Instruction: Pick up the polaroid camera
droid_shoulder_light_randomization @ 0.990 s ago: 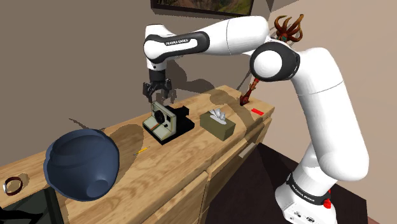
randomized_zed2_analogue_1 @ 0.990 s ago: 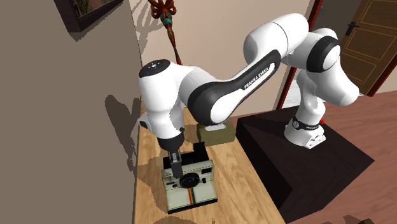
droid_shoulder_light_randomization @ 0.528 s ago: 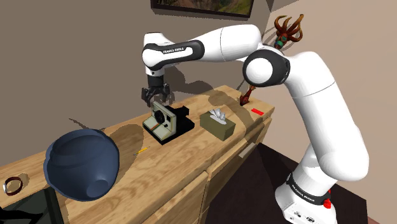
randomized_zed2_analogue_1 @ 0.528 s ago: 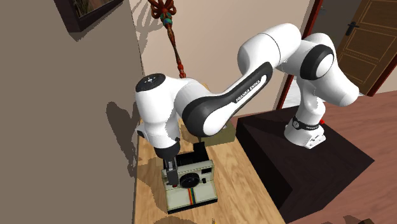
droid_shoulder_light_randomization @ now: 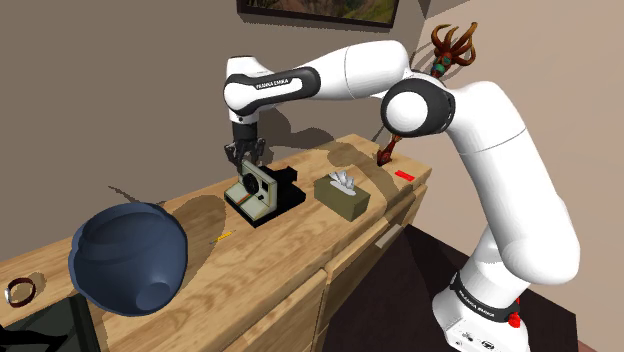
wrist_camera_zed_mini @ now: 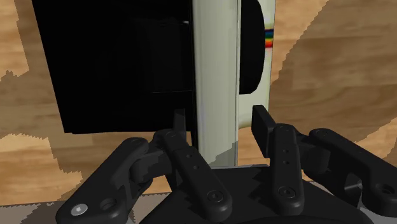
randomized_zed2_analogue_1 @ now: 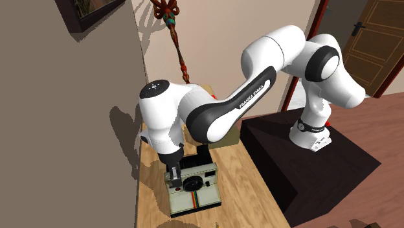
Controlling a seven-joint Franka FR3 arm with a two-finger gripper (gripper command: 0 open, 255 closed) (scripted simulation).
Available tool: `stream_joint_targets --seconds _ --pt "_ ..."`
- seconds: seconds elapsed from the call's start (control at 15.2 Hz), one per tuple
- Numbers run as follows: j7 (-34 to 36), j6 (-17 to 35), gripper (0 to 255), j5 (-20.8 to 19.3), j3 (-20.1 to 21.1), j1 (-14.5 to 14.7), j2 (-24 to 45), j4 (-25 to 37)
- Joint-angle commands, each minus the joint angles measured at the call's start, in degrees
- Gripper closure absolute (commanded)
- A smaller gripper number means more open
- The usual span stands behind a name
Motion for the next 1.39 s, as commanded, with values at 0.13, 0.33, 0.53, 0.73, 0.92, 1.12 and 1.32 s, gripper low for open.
stream_joint_targets --seconds 0.13,0.33,0.53,0.73,0.92,1.12,1.32 --pt "0.0 0.1 255 0.0 0.0 0.0 0.0 -0.1" --pt "0.0 -0.6 255 0.0 0.0 0.0 -0.1 0.4" --pt "0.0 -2.6 255 0.0 0.0 0.0 -0.7 1.8" --pt "0.1 -4.6 255 0.1 0.1 0.1 -1.0 3.6" --pt "0.1 -6.8 255 0.1 0.1 0.1 -1.2 5.6" --pt "0.2 -9.1 255 0.1 0.1 0.2 -1.2 7.9" --pt "0.2 -10.9 255 0.1 0.1 0.3 -1.1 9.7"
